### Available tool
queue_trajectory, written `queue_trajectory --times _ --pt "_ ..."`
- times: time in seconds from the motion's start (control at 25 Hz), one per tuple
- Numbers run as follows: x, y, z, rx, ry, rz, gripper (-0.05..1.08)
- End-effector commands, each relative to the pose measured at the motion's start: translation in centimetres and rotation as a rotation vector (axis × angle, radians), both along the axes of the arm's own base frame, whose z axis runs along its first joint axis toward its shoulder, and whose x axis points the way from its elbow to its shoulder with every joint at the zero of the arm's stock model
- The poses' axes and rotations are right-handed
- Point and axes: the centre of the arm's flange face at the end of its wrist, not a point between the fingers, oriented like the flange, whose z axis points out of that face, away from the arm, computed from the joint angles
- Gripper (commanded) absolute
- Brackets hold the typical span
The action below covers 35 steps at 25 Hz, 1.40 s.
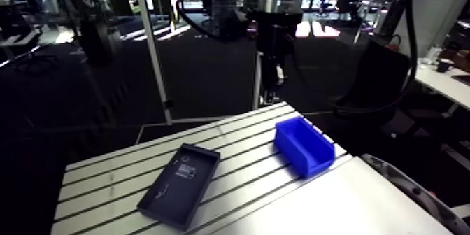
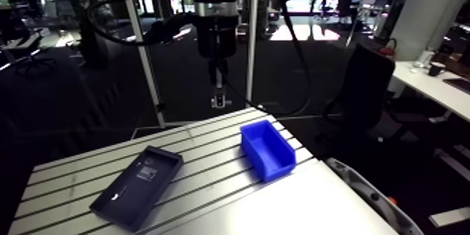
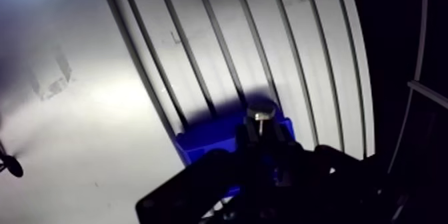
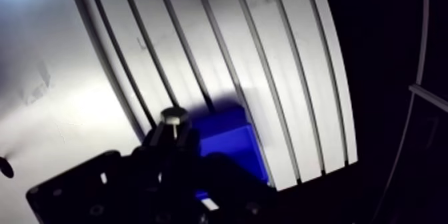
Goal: Pick up the M10 bolt from the tray and put it into the blue bin.
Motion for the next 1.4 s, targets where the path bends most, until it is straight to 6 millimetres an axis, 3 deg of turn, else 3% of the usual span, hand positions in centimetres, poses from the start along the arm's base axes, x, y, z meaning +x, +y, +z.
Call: queue_trajectory --times 0.04,0.28,0.44,0.92,1.4 --pt "1.1 4.3 -1.4 -0.059 -0.056 0.212 1.08" --pt "1.8 7.3 -2.6 -0.091 -0.077 0.288 1.08" --pt "1.5 8.2 -3.9 -0.097 -0.087 0.327 1.08" --pt "1.5 8.4 -7.3 -0.033 -0.04 0.314 1.08" --pt "1.7 10.4 -9.5 -0.015 -0.045 0.289 1.08"
